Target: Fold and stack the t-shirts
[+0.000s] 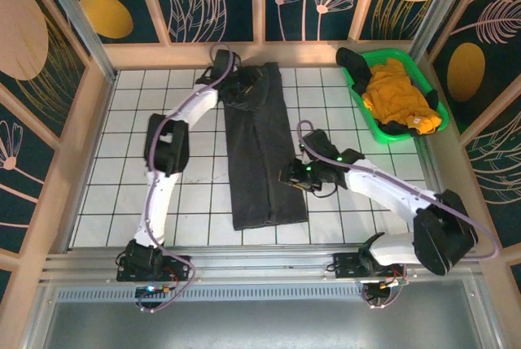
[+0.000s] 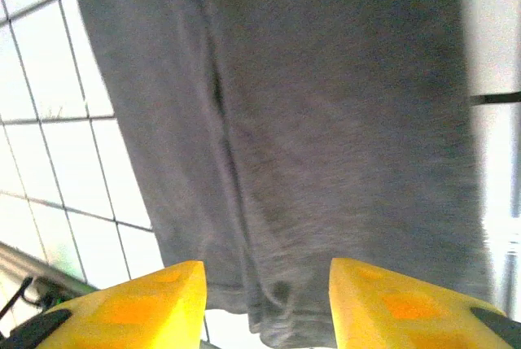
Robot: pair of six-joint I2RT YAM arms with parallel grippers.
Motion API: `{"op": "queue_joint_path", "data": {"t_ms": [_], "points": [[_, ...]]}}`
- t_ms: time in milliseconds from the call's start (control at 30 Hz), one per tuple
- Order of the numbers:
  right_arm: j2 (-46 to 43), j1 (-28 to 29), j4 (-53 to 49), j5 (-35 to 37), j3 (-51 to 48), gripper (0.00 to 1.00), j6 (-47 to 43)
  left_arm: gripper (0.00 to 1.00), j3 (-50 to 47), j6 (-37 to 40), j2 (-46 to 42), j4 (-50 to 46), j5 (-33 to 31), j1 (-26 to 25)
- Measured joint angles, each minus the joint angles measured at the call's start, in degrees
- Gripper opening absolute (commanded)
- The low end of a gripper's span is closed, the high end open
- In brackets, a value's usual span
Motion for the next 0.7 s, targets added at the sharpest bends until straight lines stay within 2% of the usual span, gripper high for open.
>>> {"op": "queue_joint_path", "data": {"t_ms": [100, 233, 400, 533, 633, 700], "points": [[-1.5, -1.8, -4.3, 2.4, -1.7, 0.51, -1.9, 0.52, -15.5, 2.2, -16.0, -0.8, -1.2, 0.2], [-0.8, -0.5, -9.3, 3.3, -4.4, 0.53, -3.9, 0.49, -37.1, 5.6, -34.1, -3.5, -0.6, -1.4], [3.0, 3.7, -10.6, 3.0, -6.3, 0.50, -5.4, 0.49, -59.5, 9.0, -43.3, -11.5, 1.6, -6.3], [6.8, 5.3, -9.5, 1.5, -6.4, 0.41, -6.5, 0.50, -71.5, 9.2, -48.9, -19.5, 5.0, -11.9], [9.6, 5.4, -8.9, 1.2, -6.3, 0.26, -6.7, 0.51, -74.7, 8.2, -53.3, -21.8, 7.5, -15.9], [9.6, 5.2, -9.0, 0.9, -6.1, 0.19, -6.6, 0.52, -75.9, 7.3, -55.2, -21.8, 8.7, -17.7]]}}
